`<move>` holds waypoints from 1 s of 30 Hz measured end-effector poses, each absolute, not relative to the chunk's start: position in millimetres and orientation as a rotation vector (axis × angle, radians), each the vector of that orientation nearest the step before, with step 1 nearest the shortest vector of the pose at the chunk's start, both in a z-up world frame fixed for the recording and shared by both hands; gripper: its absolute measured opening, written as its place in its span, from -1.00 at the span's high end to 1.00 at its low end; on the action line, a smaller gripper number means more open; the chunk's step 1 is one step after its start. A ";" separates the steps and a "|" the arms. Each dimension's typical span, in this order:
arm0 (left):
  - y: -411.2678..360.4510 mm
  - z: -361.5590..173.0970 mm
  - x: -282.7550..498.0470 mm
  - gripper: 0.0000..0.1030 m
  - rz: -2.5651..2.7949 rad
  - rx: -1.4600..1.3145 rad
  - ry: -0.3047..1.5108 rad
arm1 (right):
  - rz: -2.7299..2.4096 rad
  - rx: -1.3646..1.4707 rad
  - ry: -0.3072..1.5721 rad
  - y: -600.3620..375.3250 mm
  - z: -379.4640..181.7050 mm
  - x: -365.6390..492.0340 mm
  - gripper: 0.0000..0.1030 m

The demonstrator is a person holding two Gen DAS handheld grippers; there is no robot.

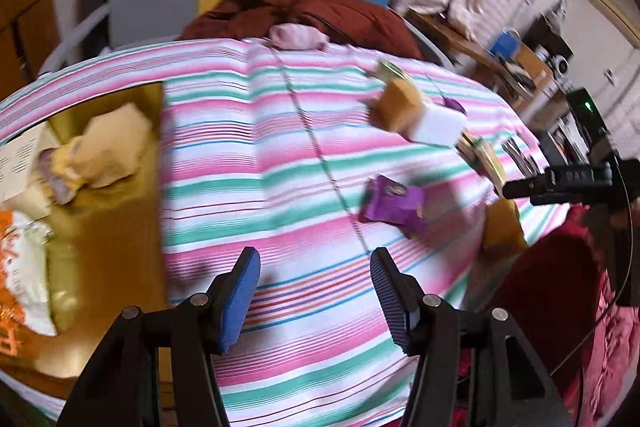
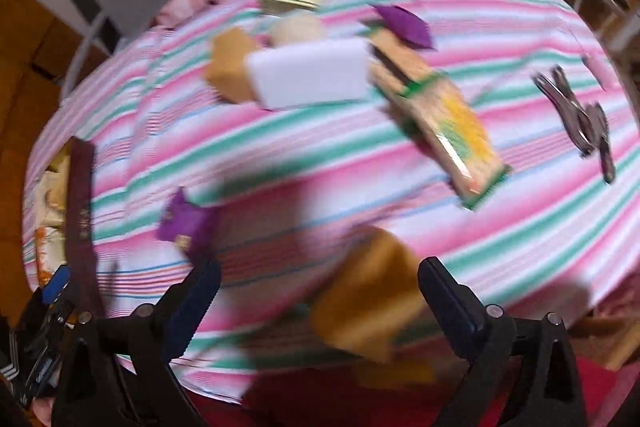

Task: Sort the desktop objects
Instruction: 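Grasp the tan sponge with the right tool and lift it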

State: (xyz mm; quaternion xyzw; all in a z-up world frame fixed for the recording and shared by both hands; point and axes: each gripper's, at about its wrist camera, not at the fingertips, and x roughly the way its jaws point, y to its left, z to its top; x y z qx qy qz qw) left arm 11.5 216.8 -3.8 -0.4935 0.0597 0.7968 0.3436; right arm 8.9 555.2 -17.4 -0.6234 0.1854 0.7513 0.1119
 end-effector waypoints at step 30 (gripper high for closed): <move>270.7 -34.9 23.7 -0.13 1.961 -1.275 0.195 | 2.283 -1.818 0.603 589.2 -28.4 -18.9 -0.20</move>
